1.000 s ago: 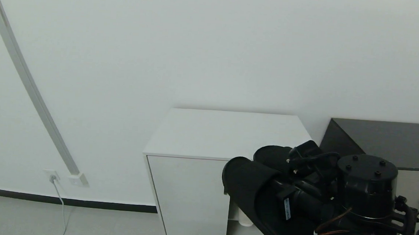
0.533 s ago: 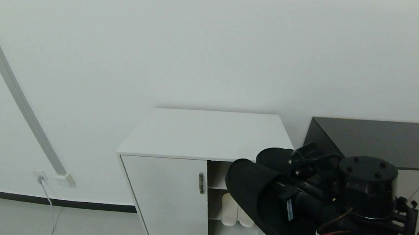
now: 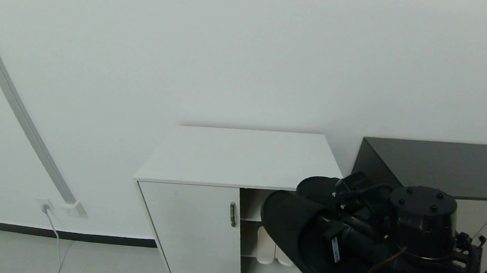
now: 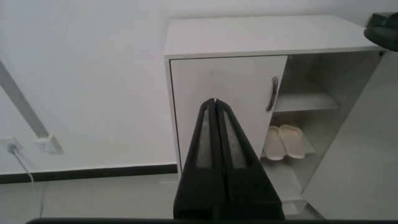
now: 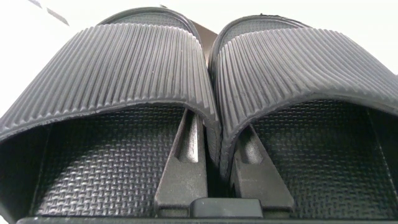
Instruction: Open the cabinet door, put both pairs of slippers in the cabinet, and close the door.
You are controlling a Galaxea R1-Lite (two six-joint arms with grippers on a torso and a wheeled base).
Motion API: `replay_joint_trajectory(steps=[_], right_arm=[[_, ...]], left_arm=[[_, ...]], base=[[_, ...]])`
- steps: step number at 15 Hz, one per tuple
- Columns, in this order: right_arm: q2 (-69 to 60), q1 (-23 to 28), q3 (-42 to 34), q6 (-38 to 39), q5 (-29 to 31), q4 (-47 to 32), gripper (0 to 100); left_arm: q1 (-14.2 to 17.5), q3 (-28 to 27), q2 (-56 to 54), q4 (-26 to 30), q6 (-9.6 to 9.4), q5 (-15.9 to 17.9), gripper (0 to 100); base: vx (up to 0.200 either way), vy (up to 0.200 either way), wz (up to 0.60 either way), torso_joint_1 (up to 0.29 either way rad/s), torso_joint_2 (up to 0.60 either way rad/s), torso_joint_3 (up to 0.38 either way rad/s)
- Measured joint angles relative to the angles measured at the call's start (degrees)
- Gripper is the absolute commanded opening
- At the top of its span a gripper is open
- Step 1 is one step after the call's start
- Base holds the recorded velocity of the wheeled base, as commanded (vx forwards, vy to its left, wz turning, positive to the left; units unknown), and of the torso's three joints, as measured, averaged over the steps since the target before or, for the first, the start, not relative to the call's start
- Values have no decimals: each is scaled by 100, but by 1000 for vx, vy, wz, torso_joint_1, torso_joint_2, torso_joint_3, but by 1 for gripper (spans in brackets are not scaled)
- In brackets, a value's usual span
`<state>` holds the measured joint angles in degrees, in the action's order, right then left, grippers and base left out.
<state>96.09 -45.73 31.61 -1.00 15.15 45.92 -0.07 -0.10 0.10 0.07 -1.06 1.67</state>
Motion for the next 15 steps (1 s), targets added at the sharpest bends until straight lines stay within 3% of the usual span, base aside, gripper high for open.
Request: replay_joint_trajectory(steps=[15], right_arm=[[112,-236,-55,5,-51,13,0]], left_arm=[[-4,-1,0,2,0,-1,0]], base=[[0,0,0,-40,90,51]])
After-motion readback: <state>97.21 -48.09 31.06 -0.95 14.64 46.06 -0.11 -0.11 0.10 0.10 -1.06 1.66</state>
